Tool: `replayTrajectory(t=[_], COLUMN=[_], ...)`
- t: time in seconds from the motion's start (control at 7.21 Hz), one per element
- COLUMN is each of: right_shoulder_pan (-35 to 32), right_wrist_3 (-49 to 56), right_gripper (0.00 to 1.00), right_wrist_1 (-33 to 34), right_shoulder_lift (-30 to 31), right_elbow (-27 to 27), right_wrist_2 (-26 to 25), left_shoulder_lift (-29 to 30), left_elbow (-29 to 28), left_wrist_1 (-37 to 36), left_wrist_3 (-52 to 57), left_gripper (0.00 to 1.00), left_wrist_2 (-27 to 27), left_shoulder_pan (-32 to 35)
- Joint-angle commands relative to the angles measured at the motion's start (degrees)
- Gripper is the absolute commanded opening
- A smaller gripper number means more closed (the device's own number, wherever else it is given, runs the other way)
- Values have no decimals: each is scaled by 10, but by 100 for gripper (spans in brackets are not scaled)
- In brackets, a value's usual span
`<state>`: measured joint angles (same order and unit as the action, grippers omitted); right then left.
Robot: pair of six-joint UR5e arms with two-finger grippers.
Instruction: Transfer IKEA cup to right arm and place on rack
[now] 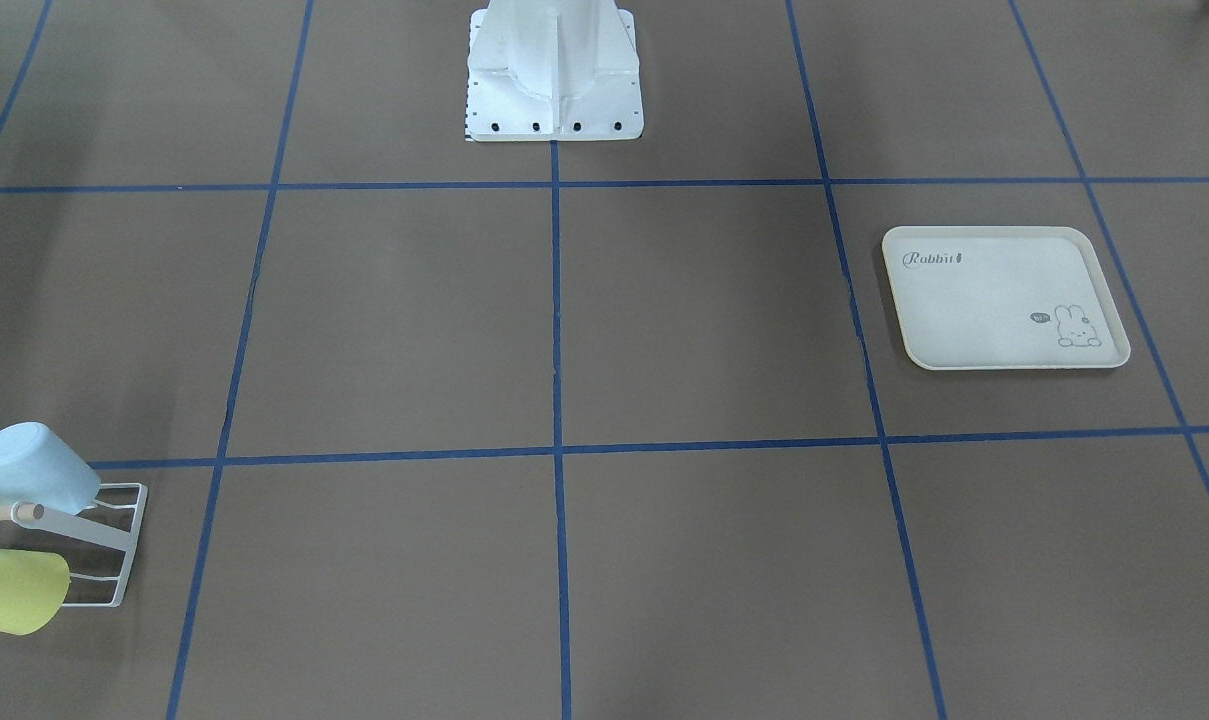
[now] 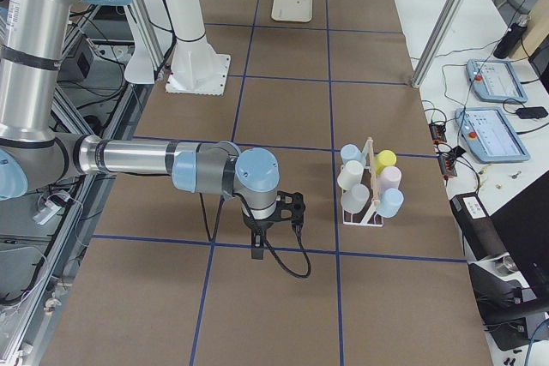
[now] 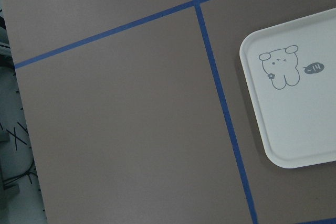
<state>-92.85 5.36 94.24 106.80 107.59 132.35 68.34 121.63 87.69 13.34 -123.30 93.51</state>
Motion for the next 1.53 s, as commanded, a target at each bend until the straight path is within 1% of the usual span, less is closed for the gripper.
replayTrajectory(t=[0.0,0.14,0.28,0.42,0.55,0.69,0.83,1.39], right_shoulder_pan=[10,10,10,10,10,10,10,10], right_wrist_3=[2,2,1,1,2,2,2,1], right_gripper=[100,100,100,100,100,100,100,100], right_wrist_1=[-2,-2,-3,-4,-5,-6,-7,-8], right_shoulder_lift=[9,15,15,14,9,8,8,11], right_elbow=[-4,-4,-3,-2,-2,1,4,4], right_wrist_2=[24,24,23,22,18,17,20,21], left_shoulder_lift=[7,7,6,8,8,11,11,7], left_elbow=[-23,-38,-38,-14,-11,-14,-31,-42], left_wrist_1=[6,8,13,13,17,36,41,39], left_wrist_3=[-8,-28,-31,-27,-25,-25,-25,-29], left_gripper=[100,100,100,100,100,100,100,100], left_wrist_2=[-5,-44,-85,-93,-91,-89,-89,-86], left_shoulder_pan=[2,2,2,2,1,1,1,2])
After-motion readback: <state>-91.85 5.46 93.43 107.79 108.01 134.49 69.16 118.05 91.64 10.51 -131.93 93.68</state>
